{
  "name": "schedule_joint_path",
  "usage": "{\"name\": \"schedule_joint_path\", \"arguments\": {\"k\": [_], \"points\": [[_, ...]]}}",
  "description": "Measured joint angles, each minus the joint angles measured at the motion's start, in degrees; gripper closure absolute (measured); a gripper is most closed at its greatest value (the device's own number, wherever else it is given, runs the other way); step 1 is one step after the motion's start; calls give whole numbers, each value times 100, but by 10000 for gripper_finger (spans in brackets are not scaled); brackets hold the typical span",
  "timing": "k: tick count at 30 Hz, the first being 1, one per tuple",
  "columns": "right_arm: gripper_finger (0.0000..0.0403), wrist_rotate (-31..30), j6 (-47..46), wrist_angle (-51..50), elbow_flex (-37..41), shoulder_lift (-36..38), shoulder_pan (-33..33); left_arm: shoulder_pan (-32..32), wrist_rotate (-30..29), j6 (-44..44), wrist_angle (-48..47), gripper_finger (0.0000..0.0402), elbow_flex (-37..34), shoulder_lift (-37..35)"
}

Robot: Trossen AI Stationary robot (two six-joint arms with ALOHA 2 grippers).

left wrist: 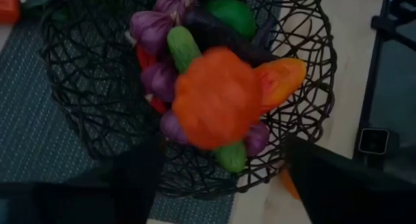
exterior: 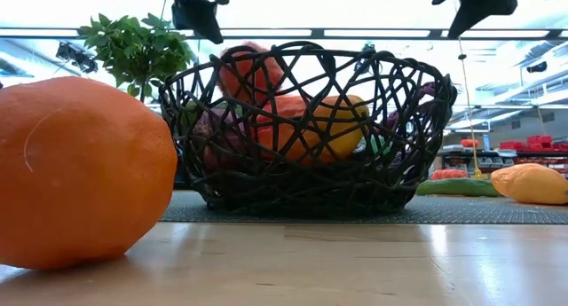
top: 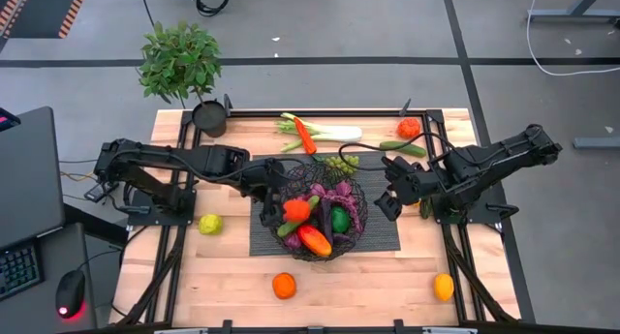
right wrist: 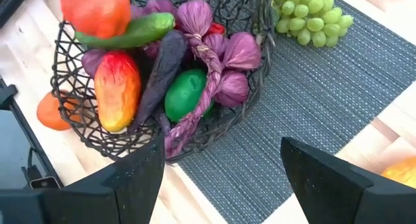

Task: Build produce basket
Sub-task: Put the yellow mango into the black wire basket

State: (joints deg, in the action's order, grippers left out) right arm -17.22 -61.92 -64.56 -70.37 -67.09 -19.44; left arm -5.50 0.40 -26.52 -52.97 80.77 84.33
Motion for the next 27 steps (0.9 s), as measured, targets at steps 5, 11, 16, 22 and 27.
{"name": "schedule_joint_path", "arguments": {"k": [5,11,16,22,27], "points": [[94,-17,-43,28,0,0,0,2,-243,23,17,22,-2,0],[94,-166,-628,-336,0,0,15,23,-257,4,-11,4,-2,0],[94,-216,-1627,-1604,39,-68,279,189,-391,618,-214,5,-2,0],[95,187,-1714,-1983,604,-89,822,697,-1082,379,-283,5,-4,0],[95,527,-1734,-1829,1308,-90,1262,1370,-1088,7,-281,5,-4,1]]}}
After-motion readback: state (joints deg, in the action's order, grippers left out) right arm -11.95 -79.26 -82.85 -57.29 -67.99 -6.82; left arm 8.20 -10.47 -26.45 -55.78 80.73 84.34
